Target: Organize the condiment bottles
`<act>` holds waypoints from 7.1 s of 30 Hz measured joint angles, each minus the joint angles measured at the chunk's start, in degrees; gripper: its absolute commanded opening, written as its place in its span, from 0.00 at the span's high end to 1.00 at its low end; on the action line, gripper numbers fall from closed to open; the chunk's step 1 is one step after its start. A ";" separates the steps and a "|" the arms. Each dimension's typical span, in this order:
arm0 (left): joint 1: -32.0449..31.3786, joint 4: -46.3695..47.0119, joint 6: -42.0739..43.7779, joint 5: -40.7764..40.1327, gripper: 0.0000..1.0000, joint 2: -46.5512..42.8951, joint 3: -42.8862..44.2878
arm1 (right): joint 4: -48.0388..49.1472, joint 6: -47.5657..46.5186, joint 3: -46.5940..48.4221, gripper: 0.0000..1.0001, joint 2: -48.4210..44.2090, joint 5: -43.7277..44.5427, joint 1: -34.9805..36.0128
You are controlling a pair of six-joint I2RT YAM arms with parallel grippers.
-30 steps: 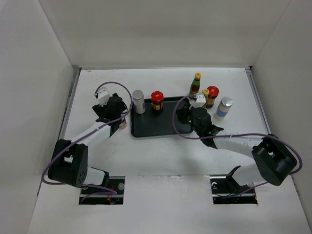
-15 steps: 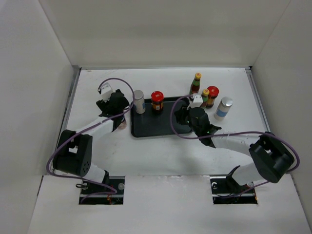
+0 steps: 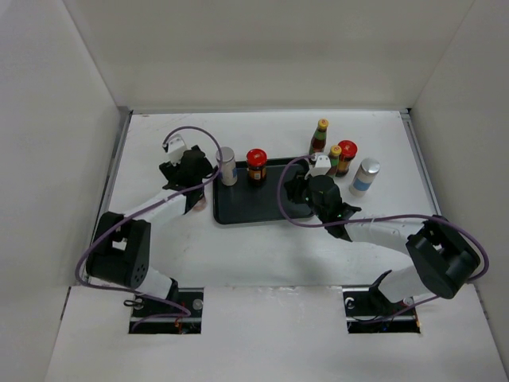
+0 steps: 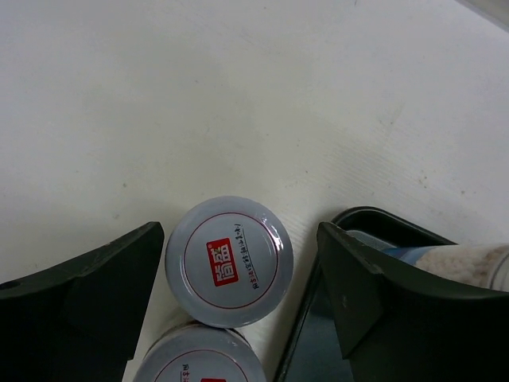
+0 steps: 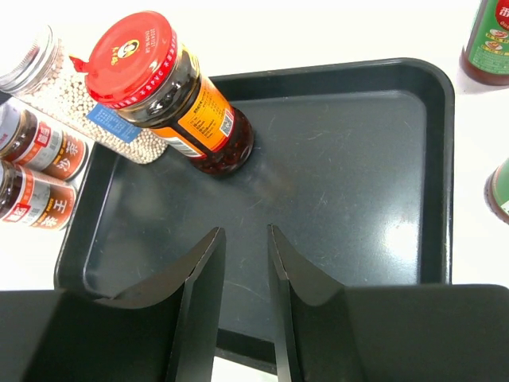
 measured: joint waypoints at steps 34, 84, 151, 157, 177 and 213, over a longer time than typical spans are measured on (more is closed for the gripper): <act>-23.23 -0.52 7.63 -3.04 0.62 -16.46 -2.60 | -0.44 -0.83 0.55 0.81 0.72 -0.20 0.02; -9.18 -3.93 -0.39 -8.17 0.15 -25.77 -11.98 | 1.27 13.35 18.03 0.40 22.47 -5.35 0.28; -28.72 8.94 8.83 -2.16 0.61 10.01 7.58 | 4.44 10.38 -8.66 0.28 -12.15 -4.24 -7.69; -28.50 13.05 8.94 -2.49 0.44 11.65 6.05 | 4.63 10.38 -8.66 0.27 -11.17 -4.24 -7.69; -29.55 19.78 11.80 -5.25 0.33 5.42 4.15 | 4.79 10.08 -7.78 0.78 -6.82 -5.86 -5.97; -10.29 20.15 -5.11 -2.29 0.65 -33.40 -32.46 | -0.04 16.33 18.84 0.78 24.20 -7.26 5.40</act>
